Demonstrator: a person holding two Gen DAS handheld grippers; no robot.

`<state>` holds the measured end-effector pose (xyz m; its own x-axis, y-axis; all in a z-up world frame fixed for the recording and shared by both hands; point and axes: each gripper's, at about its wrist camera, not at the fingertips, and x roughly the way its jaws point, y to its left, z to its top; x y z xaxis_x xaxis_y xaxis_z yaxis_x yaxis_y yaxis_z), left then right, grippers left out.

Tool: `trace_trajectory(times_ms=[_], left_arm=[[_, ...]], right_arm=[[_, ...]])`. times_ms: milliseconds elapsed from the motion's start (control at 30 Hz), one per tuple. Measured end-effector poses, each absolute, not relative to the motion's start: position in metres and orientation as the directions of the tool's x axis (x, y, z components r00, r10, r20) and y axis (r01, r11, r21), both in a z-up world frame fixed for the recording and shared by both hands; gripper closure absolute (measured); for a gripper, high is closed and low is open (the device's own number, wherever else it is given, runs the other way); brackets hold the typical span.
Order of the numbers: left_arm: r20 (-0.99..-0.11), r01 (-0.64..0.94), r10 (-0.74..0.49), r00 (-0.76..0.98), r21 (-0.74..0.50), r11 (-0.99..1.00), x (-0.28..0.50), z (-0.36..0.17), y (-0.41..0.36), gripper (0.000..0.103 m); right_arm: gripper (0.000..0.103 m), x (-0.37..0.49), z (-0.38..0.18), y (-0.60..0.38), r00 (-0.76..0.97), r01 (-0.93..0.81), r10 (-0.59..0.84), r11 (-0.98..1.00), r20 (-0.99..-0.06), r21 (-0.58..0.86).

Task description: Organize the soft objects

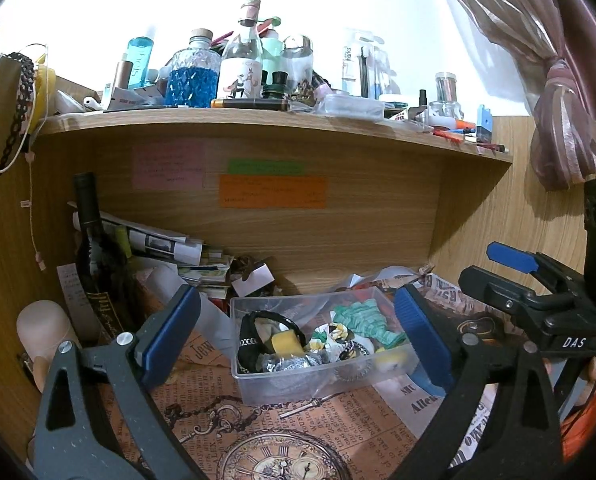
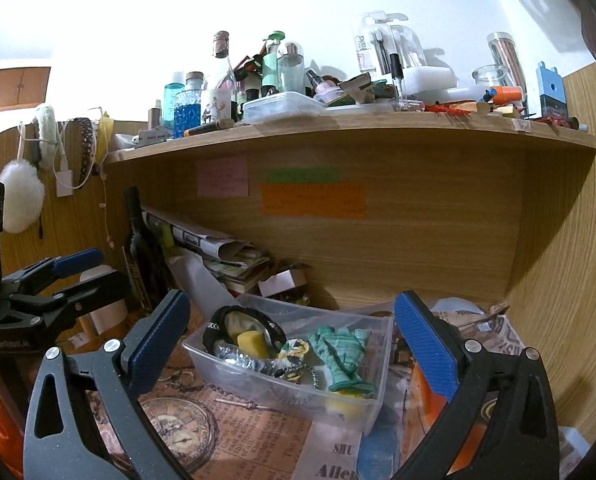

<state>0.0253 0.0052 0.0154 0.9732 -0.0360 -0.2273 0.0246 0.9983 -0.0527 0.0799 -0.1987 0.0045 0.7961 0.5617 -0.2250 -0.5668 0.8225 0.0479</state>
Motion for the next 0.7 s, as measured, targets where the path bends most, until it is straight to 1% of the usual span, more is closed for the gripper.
trace_trajectory(times_ms=[700], left_arm=[[-0.232,0.026,-0.039,0.972,-0.058,0.998,0.0285,0.0126,0.0075,0.001]], right_arm=[[0.0,0.0803,0.0047,-0.1983,0.796,-0.568,0.563,0.822,-0.224,0.049]])
